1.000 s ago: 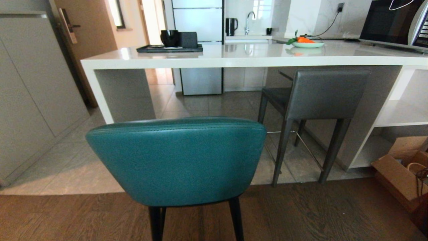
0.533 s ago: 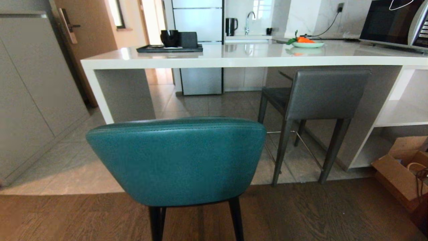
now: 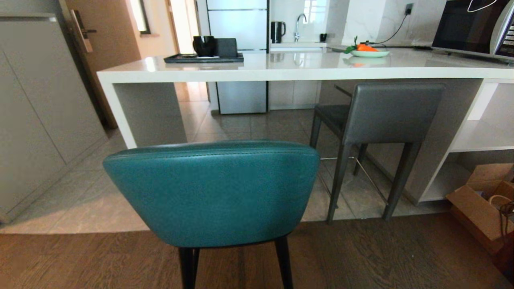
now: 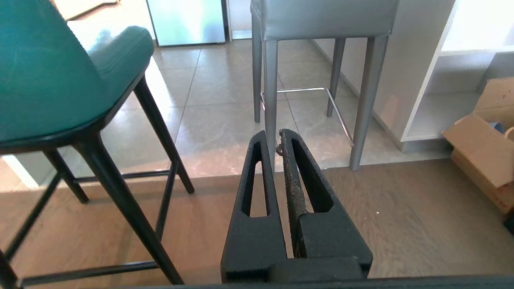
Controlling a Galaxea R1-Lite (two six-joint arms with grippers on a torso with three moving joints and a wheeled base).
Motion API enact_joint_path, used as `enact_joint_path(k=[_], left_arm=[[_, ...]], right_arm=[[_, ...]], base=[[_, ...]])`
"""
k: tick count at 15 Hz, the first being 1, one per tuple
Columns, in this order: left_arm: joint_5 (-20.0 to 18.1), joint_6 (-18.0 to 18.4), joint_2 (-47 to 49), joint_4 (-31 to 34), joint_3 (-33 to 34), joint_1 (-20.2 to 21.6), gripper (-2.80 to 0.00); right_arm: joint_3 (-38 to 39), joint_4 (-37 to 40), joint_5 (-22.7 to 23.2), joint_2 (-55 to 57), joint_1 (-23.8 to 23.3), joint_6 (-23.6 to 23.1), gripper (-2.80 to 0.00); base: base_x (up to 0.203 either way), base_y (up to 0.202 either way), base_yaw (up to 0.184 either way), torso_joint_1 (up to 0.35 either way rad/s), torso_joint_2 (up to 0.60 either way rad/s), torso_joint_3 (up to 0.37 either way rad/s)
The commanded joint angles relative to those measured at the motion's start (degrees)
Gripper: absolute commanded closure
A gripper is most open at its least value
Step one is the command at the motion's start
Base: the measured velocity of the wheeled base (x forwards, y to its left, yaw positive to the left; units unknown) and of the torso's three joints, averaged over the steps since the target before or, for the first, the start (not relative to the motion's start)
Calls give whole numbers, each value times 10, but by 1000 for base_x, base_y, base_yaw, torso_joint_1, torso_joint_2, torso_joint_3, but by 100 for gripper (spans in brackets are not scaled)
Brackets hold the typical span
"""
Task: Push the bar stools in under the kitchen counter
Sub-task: Push the blue chair back under the dining table
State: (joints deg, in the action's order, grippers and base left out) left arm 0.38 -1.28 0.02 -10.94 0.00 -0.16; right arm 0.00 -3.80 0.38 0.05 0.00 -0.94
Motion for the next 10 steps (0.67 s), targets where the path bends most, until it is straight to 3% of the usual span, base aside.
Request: enact_joint_path(k=[1,4,7,8,10], left_arm=[[1,6,1,19,23,1,0],[-24,7,62,31,-46,0,0],[-47,-18,236,0,-136,-9,0],[-58,-25,282,-23,-155,-17,0],[-94,-36,351,-63,-190,-52,0]], right_arm=[[8,2,2,1,0,-18,0],[-82,17,15,86,4,-4,0],[-174,21,55,238,24,46,0],[-192,17,83,271,29,55,0],[-221,13,207,299,39,69,0]], base=[[0,0,0,0,0,0],[0,0,0,0,0,0],[0,0,0,0,0,0],[0,0,0,0,0,0],[0,0,0,0,0,0]])
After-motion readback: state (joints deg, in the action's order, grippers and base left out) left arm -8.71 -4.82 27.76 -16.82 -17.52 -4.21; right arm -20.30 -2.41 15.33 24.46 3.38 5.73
